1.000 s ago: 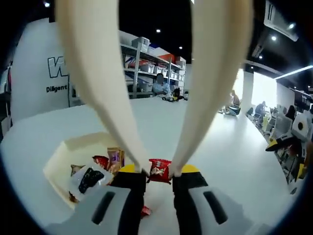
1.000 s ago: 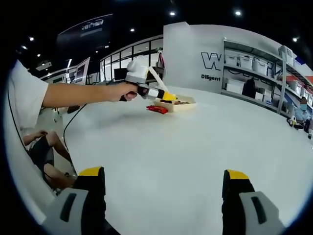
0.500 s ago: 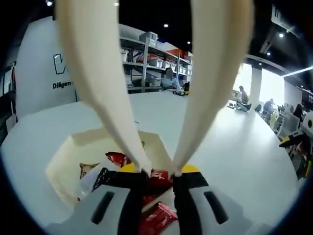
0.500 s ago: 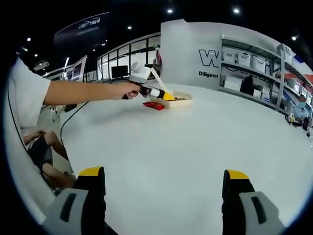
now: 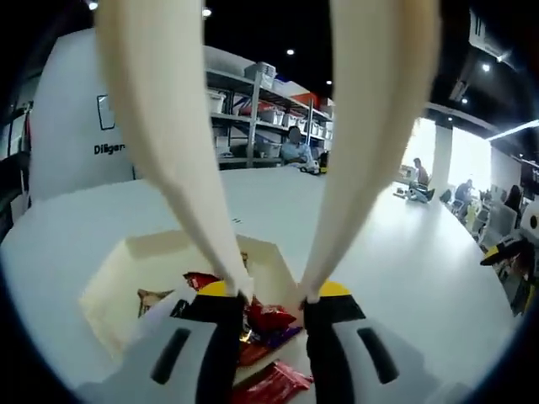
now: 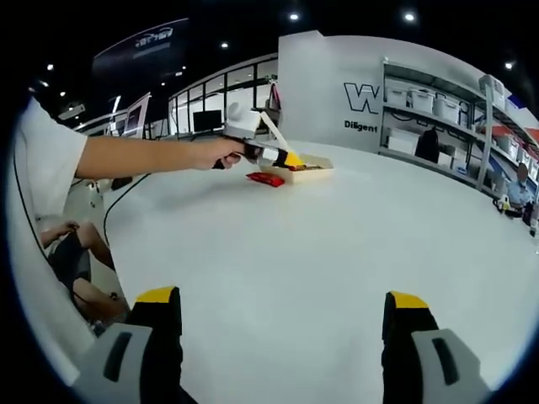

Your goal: Place the target food into the container with the food tongs after gripping and lifting it, then release it inside without dropping or visibly crushing the food.

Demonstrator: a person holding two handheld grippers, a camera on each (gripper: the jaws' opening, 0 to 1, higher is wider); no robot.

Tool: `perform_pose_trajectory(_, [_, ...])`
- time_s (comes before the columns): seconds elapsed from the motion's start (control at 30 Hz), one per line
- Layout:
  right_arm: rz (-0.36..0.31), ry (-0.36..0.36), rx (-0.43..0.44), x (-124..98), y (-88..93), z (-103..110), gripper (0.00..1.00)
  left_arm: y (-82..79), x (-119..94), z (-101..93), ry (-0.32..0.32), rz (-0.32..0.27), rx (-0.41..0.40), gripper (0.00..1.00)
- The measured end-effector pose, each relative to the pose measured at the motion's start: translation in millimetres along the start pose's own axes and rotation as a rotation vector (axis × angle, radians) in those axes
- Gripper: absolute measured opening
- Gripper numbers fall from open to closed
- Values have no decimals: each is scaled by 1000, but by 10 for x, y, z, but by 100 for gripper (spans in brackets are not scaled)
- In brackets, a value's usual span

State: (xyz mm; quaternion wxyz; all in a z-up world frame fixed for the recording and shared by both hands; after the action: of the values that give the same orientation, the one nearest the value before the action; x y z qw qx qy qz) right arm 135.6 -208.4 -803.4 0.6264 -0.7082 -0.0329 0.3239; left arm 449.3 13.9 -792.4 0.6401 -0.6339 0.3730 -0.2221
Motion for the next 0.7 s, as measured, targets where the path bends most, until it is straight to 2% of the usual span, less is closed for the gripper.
perform_pose_trajectory(0.17, [1,-10,-8,25,-21,29,98,37,-113,-19,7,3,39,28])
perform_pose_trajectory(0.33, [-9,-25,-12,57,-55,82,99,49,-244,24,-6,-34,-86,30])
perform_pose_trajectory(0.37, [-10,-27,-15,65,-61,93,99,72,-278,17,3,-33,-124,30])
perform_pose_trajectory(0.4, [-13,-30,-15,66,-68,104,99,96,-303,25,1,-24,-128,30])
perform_pose_trajectory(0.47, [-20,-36,-16,63,-89,133,99,158,-360,33,-14,-13,-92,30])
perform_pose_trajectory(0.53, [-23,-40,-21,58,-101,157,99,223,-418,40,-20,-4,-99,30])
perform_pose_trajectory(0.6, [-23,-42,-23,51,-103,176,99,220,-463,61,-24,-40,-74,30])
perform_pose_trajectory(0.7, [-27,-43,-23,45,-104,202,99,239,-499,40,-12,-14,-11,31])
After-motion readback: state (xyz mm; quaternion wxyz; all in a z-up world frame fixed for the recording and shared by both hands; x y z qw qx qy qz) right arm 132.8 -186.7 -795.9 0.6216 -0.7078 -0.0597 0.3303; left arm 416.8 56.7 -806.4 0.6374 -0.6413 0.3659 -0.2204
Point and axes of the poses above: the point that each gripper's makers call its tool centre point, and the gripper's own axes: x roughly forward along the fingers, z roughly to its left, y roughly out of its underside, the point moved 8 cm from there along -x, roughly backward along the fingers, and after that the axes turned 5 degrees about -z, right-handed, at the moved point
